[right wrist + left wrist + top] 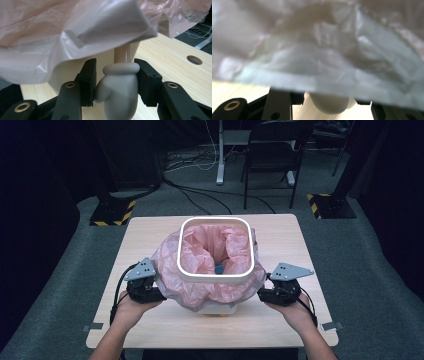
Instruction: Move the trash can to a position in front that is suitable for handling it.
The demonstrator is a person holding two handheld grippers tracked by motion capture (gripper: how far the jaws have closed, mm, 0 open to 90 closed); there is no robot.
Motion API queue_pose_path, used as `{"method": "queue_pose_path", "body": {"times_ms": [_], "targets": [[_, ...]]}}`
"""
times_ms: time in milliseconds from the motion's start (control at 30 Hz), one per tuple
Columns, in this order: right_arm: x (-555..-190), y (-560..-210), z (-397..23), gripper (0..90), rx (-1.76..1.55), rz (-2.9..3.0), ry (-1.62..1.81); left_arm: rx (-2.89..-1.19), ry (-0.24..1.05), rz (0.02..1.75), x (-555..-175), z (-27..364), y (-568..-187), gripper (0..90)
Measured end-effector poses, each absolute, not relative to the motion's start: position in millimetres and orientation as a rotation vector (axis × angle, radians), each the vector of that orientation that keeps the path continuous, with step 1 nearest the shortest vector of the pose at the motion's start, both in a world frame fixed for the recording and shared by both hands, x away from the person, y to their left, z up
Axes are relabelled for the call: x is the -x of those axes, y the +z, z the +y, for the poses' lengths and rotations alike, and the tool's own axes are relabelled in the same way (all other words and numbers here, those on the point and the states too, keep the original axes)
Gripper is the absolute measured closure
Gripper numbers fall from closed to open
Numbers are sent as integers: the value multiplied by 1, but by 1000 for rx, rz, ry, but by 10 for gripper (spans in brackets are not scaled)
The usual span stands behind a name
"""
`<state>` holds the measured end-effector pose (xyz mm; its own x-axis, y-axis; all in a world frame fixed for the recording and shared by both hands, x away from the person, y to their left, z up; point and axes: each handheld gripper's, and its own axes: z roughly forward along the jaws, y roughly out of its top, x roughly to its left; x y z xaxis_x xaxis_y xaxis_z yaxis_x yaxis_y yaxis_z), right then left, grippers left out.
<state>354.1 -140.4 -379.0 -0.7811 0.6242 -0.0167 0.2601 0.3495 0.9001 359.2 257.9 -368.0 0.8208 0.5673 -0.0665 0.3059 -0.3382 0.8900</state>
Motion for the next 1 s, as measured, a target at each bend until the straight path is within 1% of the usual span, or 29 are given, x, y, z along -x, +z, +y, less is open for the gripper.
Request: {"method": "queue_pose_path", "body": {"times_ms": [300, 400, 700, 1000], "targets": [[-355, -380, -140, 515, -781, 2272, 1446, -1942, 326, 677, -357, 263, -372, 522], [-355, -380, -140, 458, -807, 2265, 1434, -1945, 327, 674, -356, 264, -373, 512], [-352, -380, -147, 439, -844, 2256, 1467, -1919, 343, 719, -356, 271, -369, 391], [-343, -377, -154, 437, -850, 2255, 1478, -1904, 350, 734, -351, 280, -367, 328]]}}
